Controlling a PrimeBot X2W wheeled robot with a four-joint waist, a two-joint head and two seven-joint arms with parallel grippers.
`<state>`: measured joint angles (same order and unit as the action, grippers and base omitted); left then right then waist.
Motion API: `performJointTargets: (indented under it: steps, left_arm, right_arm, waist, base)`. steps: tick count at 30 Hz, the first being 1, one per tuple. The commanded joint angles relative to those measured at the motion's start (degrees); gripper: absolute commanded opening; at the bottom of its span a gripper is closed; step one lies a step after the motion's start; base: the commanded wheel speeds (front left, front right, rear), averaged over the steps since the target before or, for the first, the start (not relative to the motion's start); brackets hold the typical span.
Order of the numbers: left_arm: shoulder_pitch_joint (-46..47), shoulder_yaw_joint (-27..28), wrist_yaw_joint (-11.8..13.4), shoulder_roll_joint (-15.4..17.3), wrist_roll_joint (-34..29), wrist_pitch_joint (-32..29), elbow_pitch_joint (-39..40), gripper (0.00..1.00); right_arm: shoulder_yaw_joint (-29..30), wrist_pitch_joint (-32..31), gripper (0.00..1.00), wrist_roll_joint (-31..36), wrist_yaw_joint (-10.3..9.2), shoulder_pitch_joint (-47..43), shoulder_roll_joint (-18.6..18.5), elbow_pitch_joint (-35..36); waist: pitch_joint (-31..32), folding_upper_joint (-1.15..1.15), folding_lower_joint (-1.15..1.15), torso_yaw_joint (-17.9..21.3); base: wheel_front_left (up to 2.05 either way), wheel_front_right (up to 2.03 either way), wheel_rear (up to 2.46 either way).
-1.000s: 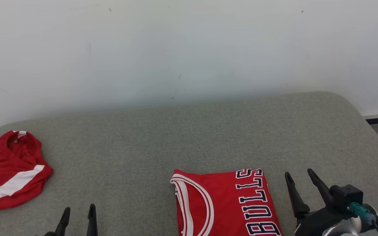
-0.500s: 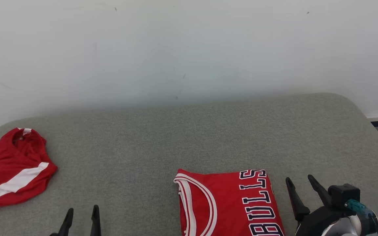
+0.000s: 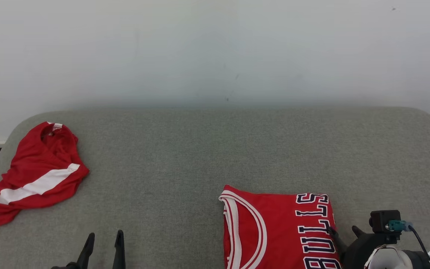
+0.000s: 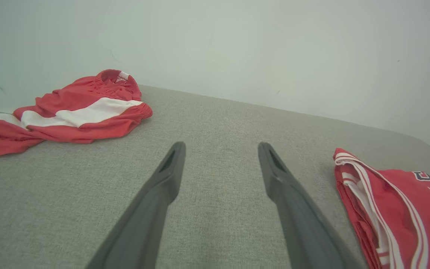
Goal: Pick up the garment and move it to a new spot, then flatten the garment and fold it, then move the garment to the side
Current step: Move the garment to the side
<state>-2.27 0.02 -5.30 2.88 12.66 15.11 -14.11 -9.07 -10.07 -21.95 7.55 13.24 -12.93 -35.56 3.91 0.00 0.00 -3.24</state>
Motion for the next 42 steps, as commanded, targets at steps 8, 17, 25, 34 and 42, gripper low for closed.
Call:
performJointTargets:
  steps: [8, 17, 25, 34, 42]
  left_arm:
    - [0.98, -0.56, -0.34, 0.02, -0.44, 0.04, -0.61, 1.0]
    - [2.19, -0.92, -0.55, 0.02, -0.16, 0.03, -0.71, 1.0]
    - [3.8, -1.15, -0.7, 0.02, 0.22, 0.03, 0.75, 1.0]
    - [7.28, -0.06, -1.05, 0.01, -0.47, 0.03, 6.3, 1.0]
    - [12.01, -0.88, -1.73, 0.04, -3.07, 0.02, 10.19, 1.0]
  right_arm:
    - [1.28, -4.09, 1.0, 1.18, -0.14, 0.58, 0.79, -3.48]
    - [-2.65, -10.26, 0.0, 1.29, -0.14, 2.46, -0.47, -5.01]
    - [-9.46, -12.6, 0.0, 3.02, -0.17, 9.01, -6.96, -1.11]
    - [-16.7, -14.92, 0.0, 1.77, -0.16, 24.64, -14.97, 2.23]
    - [-14.85, -12.71, 0.0, 2.0, -0.15, 35.18, -18.59, -2.06]
  waist:
    - [-2.82, 0.0, 0.0, -3.44]
    - [-4.27, 0.0, 0.0, -3.32]
    - [-7.08, 0.0, 0.0, -1.25]
    - [-15.66, 0.0, 0.0, 4.45]
    - [-23.67, 0.0, 0.0, 10.65]
  base:
    - [0.0, 0.0, 0.0]
    - [0.0, 0.0, 0.0]
    - [0.0, 0.0, 0.0]
    - [0.0, 0.0, 0.0]
    - [0.0, 0.0, 0.0]
